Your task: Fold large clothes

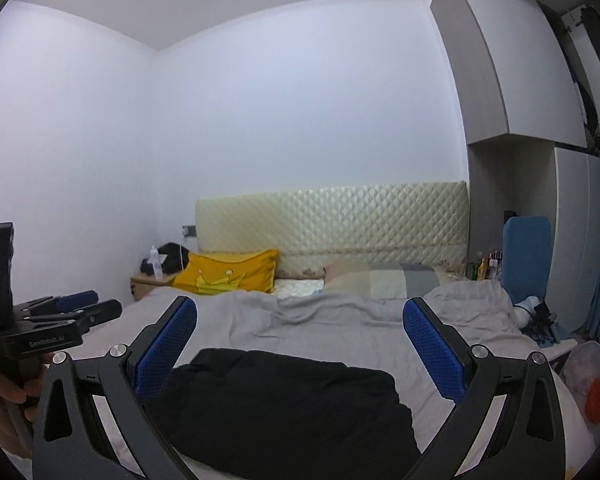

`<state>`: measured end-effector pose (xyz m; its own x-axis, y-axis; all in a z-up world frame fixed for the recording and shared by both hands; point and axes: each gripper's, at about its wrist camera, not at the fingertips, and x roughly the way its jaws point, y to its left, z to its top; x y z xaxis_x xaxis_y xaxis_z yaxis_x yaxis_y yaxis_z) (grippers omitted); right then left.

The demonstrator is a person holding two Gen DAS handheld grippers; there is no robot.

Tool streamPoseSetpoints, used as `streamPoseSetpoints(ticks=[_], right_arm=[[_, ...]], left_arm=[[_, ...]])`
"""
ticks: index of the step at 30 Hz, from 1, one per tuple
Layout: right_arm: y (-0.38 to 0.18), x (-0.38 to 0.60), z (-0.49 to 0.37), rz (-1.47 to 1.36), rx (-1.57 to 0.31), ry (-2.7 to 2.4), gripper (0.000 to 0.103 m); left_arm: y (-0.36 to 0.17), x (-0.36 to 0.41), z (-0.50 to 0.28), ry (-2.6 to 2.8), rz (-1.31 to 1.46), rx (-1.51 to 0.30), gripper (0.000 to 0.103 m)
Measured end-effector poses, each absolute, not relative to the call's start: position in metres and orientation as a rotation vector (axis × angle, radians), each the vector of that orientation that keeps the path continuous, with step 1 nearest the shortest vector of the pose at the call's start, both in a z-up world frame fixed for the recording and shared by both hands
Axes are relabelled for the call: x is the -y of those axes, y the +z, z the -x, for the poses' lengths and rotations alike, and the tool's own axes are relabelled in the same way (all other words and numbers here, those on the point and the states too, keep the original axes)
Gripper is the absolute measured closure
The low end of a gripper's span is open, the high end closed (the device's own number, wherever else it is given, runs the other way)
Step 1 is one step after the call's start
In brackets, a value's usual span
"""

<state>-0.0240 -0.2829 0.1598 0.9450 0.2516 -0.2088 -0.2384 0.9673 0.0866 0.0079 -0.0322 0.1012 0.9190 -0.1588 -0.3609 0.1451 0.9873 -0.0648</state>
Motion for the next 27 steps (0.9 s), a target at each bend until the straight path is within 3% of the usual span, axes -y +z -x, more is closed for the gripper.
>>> streamPoseSetpoints(ticks=[9,27], right_arm=[[0.149,0.275,0.065,-0.055,-0.198,0.246,0.0],[0.06,0.272,0.083,-0.065,-0.392,0.168,0.0]], left_arm=[[0.088,0.046,0.038,-0.156,0.022,-0.368,0.031],[0.013,0.048,0.036,-0.148,0.071,-0.485,0.03]])
